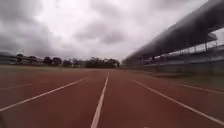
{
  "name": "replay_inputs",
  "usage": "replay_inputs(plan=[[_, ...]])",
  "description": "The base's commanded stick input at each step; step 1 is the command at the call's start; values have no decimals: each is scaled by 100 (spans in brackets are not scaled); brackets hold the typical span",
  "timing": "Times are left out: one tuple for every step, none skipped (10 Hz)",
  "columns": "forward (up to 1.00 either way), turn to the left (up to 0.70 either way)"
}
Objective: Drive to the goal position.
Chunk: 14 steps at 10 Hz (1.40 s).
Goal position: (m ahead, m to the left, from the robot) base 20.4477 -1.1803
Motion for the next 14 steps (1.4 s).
replay_inputs(plan=[[70, 0], [70, 0], [70, 0], [70, 0], [70, 0], [70, 0], [70, 0], [70, 0], [70, 0], [70, 0], [70, 0], [70, 0], [70, 0], [70, 0]])
